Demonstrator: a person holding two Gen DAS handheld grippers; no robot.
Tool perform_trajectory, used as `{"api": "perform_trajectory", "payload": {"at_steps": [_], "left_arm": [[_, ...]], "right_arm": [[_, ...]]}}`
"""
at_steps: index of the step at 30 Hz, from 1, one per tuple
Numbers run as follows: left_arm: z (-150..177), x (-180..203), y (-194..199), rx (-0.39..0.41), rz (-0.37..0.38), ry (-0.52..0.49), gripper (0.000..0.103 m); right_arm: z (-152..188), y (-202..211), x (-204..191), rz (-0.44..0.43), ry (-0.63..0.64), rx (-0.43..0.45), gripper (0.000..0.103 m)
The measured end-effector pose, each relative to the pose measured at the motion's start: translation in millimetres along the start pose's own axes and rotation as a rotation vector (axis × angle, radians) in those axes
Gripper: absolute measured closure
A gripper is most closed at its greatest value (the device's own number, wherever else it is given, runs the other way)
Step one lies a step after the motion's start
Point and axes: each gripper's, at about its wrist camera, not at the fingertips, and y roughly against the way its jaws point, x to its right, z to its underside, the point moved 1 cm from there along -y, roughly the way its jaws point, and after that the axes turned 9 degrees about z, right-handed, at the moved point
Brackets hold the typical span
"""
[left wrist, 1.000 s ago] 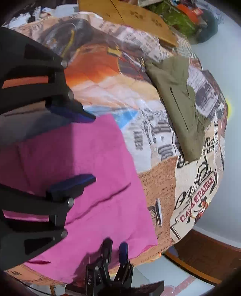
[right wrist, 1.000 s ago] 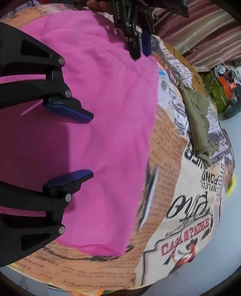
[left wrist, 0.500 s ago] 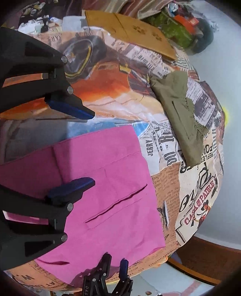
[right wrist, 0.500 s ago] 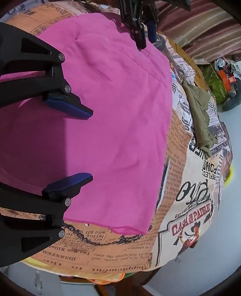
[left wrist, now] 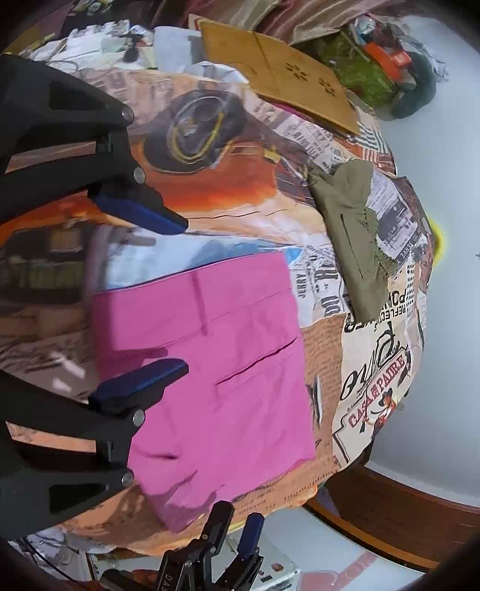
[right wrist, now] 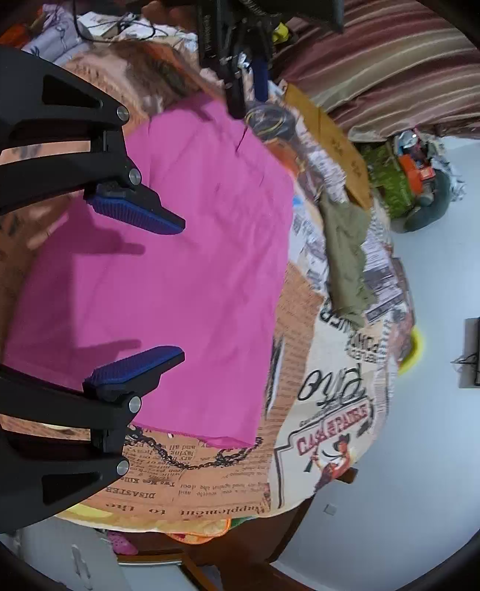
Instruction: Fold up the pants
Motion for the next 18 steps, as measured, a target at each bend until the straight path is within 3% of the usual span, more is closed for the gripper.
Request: {"api": "perform_trajectory", "payload": {"at_steps": [5,11,15,18], "left_arm": [[25,4,7,-0.006,0.03,0.033,0.028],[54,4,3,-0.021,0.097,0.125,0.028],[68,5,-6,-0.04,0.201,0.22,0.028],[70,12,-7,-0.032,0.198,0.206,0.028]], "right_arm": [[14,15,-11,0.004,-0.02,0.045,0.038],[32,10,-19,0.002,-0.059,0.012,0.038],[42,4,-24,0.026,-0.068,0.004,0.038],[46,-4,-26,0.032,-0.077,-0.011,0.038]]}}
